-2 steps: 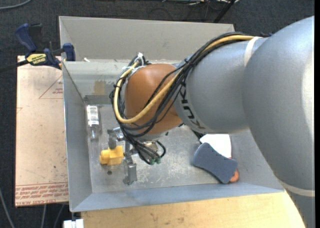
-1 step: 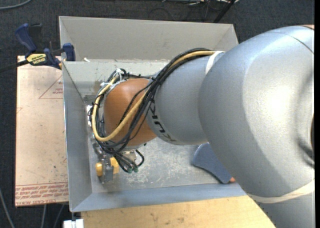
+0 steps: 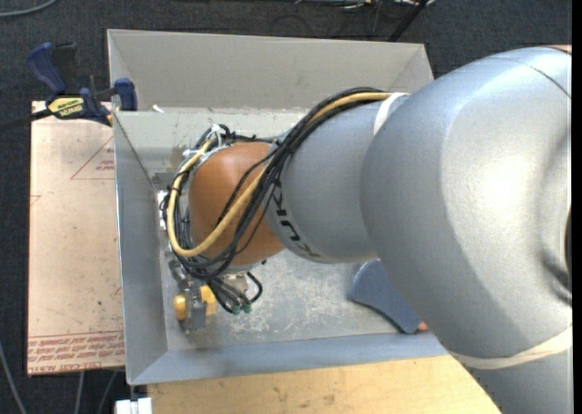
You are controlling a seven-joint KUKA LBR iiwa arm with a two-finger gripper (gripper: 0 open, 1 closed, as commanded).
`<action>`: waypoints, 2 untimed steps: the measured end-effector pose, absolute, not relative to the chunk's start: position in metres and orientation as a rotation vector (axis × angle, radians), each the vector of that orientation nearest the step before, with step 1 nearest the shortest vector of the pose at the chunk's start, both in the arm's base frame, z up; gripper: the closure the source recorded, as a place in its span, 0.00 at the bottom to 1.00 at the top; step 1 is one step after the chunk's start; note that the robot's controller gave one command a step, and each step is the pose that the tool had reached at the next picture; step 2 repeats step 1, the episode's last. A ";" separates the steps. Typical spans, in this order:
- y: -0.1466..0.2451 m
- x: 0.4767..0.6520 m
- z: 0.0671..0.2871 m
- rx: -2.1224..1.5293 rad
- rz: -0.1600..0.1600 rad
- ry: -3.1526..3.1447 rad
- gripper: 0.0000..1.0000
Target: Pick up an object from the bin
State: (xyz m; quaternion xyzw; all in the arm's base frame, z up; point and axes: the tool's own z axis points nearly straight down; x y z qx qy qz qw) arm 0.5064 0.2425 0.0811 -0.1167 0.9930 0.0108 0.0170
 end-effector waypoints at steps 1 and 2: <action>0.240 0.508 0.180 -0.338 0.036 3.087 1.00; 0.240 0.508 0.180 -0.338 0.036 3.087 1.00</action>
Offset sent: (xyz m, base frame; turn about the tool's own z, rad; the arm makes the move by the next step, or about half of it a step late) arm 0.0000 0.0000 0.0000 0.0000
